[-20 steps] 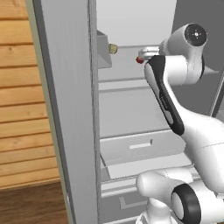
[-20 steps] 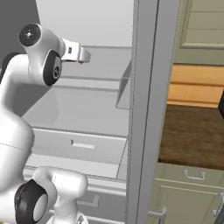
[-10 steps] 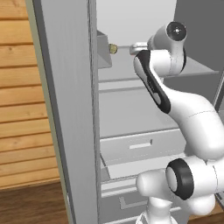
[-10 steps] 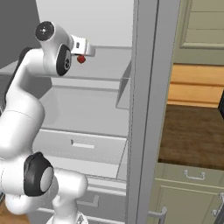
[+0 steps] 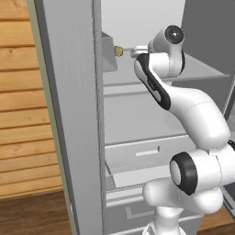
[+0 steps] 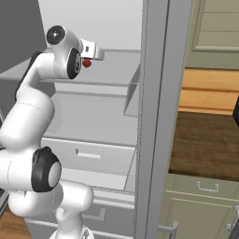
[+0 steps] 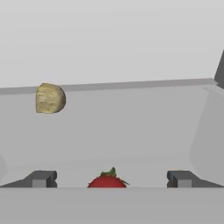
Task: Take the strawberry from the fridge and place it on top of the pancake, located on the dining counter.
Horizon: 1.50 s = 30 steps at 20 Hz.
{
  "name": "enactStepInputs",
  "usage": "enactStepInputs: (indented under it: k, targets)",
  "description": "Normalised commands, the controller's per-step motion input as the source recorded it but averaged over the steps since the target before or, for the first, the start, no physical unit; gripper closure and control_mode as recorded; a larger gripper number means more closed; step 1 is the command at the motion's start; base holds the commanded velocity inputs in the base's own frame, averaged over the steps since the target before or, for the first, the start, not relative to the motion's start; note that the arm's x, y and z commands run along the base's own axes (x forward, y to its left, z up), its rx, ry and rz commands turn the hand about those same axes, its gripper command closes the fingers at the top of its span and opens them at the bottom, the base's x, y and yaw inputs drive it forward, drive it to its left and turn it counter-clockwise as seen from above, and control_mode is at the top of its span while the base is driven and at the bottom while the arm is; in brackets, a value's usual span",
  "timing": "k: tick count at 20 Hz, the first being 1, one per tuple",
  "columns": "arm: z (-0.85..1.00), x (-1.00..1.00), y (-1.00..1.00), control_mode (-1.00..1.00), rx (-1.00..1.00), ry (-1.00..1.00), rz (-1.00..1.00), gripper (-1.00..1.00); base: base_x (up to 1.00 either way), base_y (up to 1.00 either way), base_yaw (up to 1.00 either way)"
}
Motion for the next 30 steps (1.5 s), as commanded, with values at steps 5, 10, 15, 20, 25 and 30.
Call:
enactStepInputs:
  k: [5,10,15,20,25,30]
  targets:
    - [0.00,-0.02,0.00,-1.00,0.00,0.00,0.00,-1.00,0.00,0.00,0.00]
    - [0.00,-0.20,0.02,-1.00,0.00,-0.01,0.00,-1.00,0.00,0.00,0.00]
    - [0.00,-0.10,0.02,-1.00,0.00,0.00,0.00,-1.00,0.00,0.00,0.00]
    - [0.00,0.00,0.00,-1.00,0.00,0.00,0.00,-1.00,0.00,0.00,0.00]
    - [-0.07,0.00,0.00,-1.00,0.00,0.01,0.00,-1.00,0.00,0.00,0.00]
    - [-0.31,0.00,0.00,-1.00,0.01,0.00,0.00,-1.00,0.00,0.00,0.00]
